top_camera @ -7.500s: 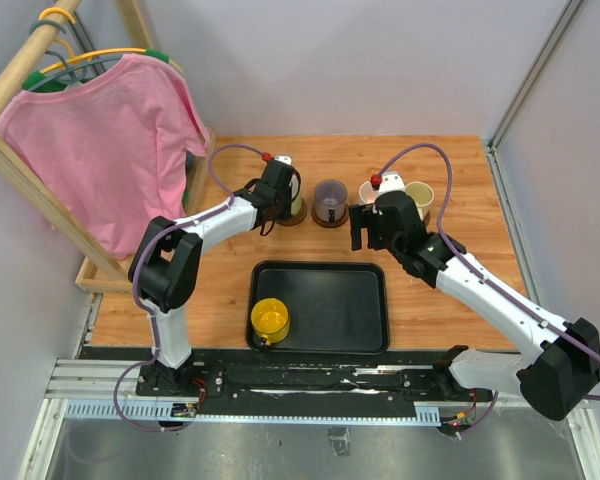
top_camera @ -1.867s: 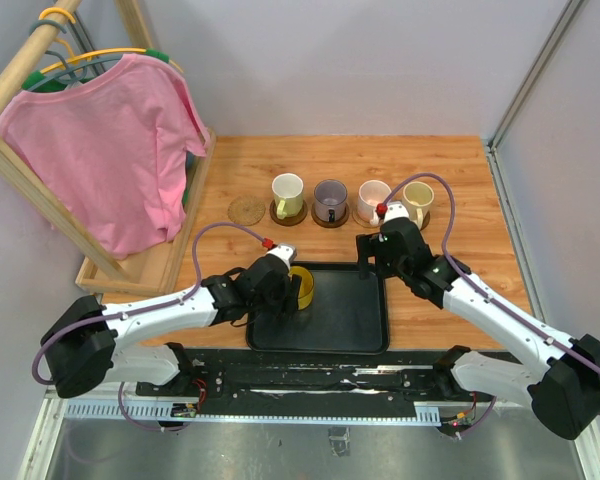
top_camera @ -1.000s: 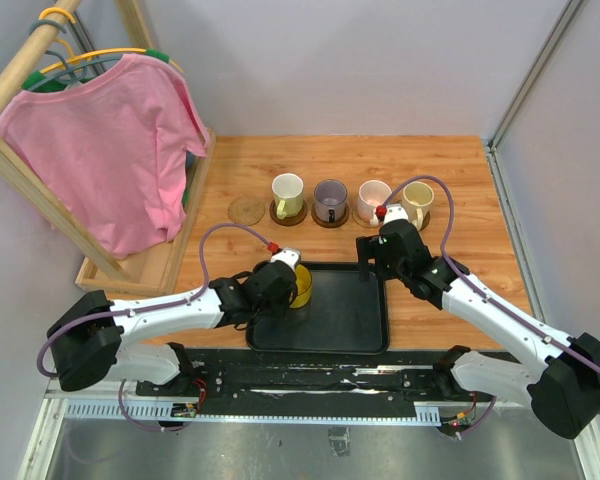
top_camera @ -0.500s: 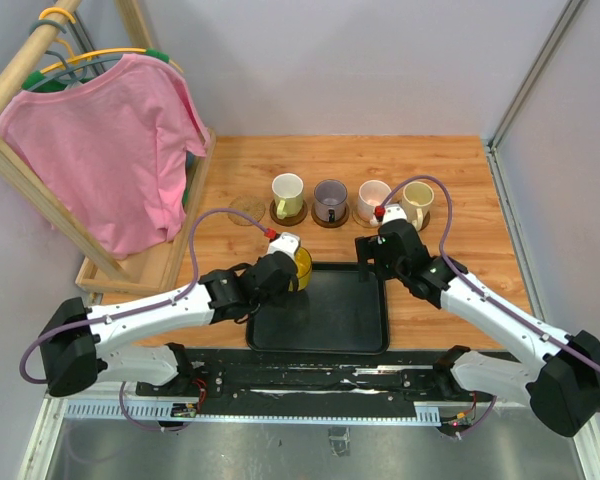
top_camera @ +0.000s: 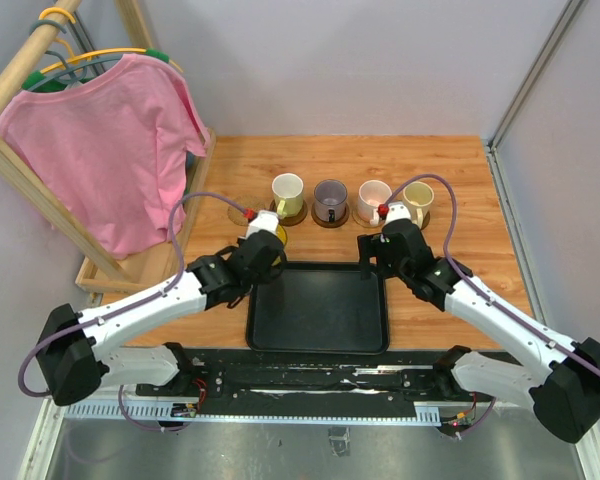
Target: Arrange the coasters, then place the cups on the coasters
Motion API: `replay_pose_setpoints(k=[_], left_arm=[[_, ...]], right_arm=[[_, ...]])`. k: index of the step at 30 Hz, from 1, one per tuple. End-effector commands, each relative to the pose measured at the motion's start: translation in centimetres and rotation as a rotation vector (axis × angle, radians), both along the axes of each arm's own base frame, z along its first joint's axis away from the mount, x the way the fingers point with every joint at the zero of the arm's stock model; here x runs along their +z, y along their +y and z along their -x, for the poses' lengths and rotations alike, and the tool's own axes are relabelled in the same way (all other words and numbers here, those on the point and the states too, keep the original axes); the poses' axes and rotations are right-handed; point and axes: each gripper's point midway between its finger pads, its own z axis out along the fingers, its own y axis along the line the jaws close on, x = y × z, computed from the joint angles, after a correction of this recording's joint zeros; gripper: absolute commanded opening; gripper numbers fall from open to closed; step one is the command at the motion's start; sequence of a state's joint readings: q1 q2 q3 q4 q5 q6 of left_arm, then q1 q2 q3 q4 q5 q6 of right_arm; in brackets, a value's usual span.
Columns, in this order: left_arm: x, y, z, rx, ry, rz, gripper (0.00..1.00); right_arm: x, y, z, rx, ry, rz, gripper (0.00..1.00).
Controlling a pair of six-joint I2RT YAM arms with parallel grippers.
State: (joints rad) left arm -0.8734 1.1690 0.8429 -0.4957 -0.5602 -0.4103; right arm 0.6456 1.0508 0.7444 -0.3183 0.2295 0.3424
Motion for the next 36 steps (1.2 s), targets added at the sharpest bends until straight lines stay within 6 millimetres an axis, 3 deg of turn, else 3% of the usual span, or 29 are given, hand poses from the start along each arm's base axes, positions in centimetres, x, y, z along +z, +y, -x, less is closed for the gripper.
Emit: replay_pose_setpoints(k=[1,5,13,20,27,36], left_arm=[[2.9,3.4,-4.2,0.126,-0.133,0.066,0.01],[3.0,5.9,-7.0,0.181,-0.157,0.073,0.0],[1.9,7.8,-12.7,0.204,-0.172,0.113,0.0],[0.3,7.3,-17.1,0.176,-0.162,0.135,0.01],[-0.3,6.7,-19.7,0.165,-0.158,0.132,0.01],[-1.7,7.2,-21.0,0.179,-0.142,0.142,0.01]], right_arm=[[0.6,-0.9,-0.3,-0.026,-0.042,0.014,0.88],[0.6,-1.2,-0.2,-0.034,-0.05,0.021,0.88],[2.0,-2.8,-0.4,-0.085,-0.125,0.039,0.88],[3.8,-4.0,-0.7,-0.129,-0.188,0.042,0.88],[3.4,-3.9,-1.0,-0.14,-0.178,0.049,0.88],[3.2,-4.0,-1.0,-0.14,-0.171,0.057,0.88]])
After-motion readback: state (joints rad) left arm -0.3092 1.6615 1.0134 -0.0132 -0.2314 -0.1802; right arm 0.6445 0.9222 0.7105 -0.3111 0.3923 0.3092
